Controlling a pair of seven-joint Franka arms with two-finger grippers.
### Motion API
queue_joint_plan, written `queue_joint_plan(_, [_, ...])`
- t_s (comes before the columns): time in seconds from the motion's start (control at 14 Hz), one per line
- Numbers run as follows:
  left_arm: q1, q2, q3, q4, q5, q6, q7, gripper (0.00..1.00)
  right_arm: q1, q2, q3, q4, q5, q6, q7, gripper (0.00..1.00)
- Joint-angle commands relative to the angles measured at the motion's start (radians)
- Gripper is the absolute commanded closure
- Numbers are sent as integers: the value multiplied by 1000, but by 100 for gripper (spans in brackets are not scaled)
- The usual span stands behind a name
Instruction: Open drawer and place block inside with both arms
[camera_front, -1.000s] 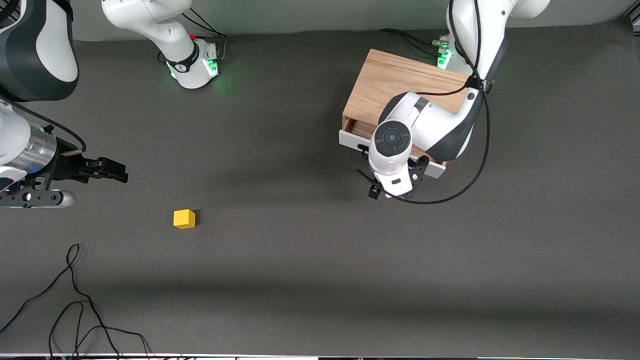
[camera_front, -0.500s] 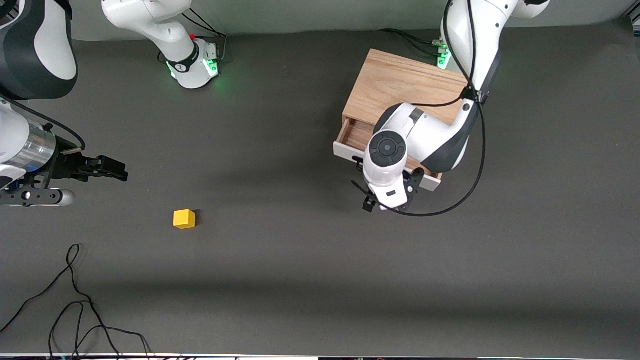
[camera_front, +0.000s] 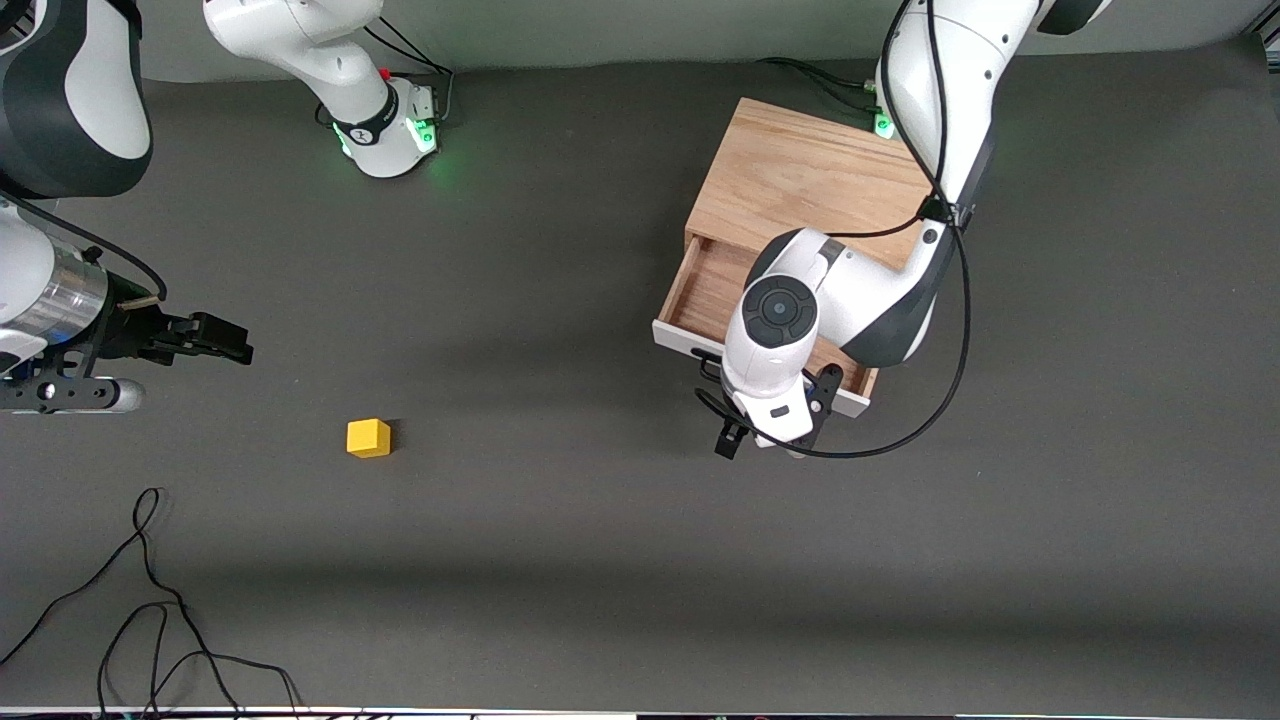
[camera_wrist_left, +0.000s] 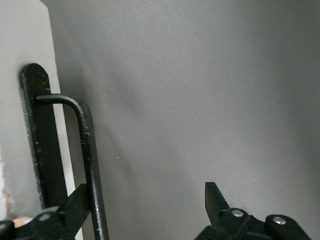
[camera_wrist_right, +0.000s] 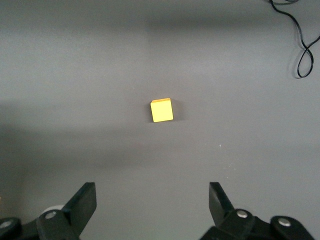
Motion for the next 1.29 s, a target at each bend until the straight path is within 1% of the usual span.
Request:
queue_joint_plan(0.0, [-2,25,3,46,18,38,-8,0,8,-2,-3,-2,13,2,6,0])
queue_joint_plan(0.5, [-2,25,8,47,33,88,-7,0,8,4,3,0,13,7,6,0])
queue_joint_plan(0.57, [-2,19,11,56,41,85,2,0,8,4,3,-2,15,7,6,0])
queue_joint_plan(0.71, [-1,5,47,113,71,62,13,0,8,4,3,-3,13,7,6,0])
queue_joint_plan(0.79, [14,-4,55,124,72,34,31,0,8,4,3,-5,13,7,6,0])
queue_joint_plan(0.93, [86,-70,43,122,55,-45,134,0,9,4,3,-8,13,4,6,0])
queue_joint_plan(1.07, [140,-130,40,121,-3,-174,299,0,9,7,3,-8,13,2,6,0])
queue_joint_plan(1.21, [192,-199,42,110,-52,-324,515,0,17,18,3,-8,13,13,3,0])
